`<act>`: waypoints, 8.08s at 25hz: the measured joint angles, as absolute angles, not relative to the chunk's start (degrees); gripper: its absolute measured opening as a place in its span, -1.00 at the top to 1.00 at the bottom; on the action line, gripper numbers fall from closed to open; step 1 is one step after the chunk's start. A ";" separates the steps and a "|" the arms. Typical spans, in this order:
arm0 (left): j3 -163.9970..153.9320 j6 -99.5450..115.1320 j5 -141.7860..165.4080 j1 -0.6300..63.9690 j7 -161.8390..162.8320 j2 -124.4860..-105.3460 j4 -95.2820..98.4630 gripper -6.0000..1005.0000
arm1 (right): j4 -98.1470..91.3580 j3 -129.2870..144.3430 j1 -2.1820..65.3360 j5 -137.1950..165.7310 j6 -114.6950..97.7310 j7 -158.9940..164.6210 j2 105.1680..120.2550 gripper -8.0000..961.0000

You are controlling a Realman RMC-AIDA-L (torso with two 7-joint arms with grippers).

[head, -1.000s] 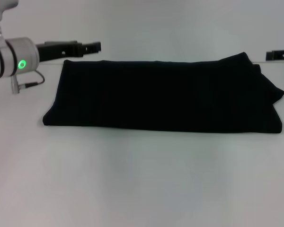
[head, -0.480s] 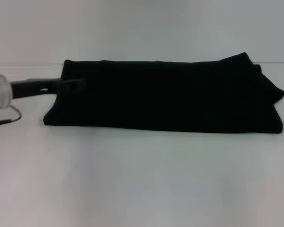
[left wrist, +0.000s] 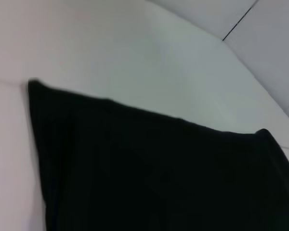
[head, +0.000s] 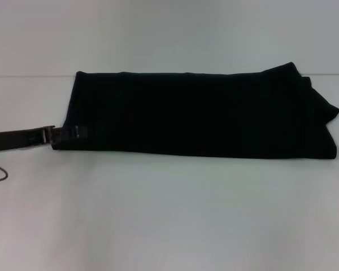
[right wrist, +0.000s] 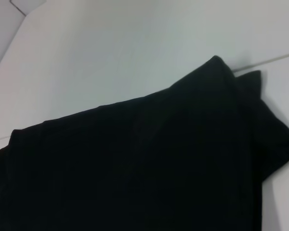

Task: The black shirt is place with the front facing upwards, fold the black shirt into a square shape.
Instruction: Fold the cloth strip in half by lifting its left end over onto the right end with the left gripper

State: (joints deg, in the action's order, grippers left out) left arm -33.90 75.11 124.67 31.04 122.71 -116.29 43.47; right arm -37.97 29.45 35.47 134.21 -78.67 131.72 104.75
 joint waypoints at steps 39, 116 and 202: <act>-34.54 60.93 133.52 38.68 143.71 -111.81 27.72 -0.62 | -38.58 29.44 39.13 134.11 -76.67 131.84 104.74 -0.60; -37.60 51.18 133.33 39.77 139.56 -112.15 26.57 0.96 | -38.67 28.03 38.53 134.03 -76.58 132.08 104.84 -0.59; -39.95 56.34 132.18 41.21 143.30 -110.93 26.36 -0.76 | -38.67 27.50 37.79 134.03 -77.22 132.20 104.31 -0.59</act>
State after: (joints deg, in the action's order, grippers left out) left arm -39.95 56.34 132.18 41.21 143.30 -110.93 26.36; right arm -38.67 27.50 37.79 134.03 -77.22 132.20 104.31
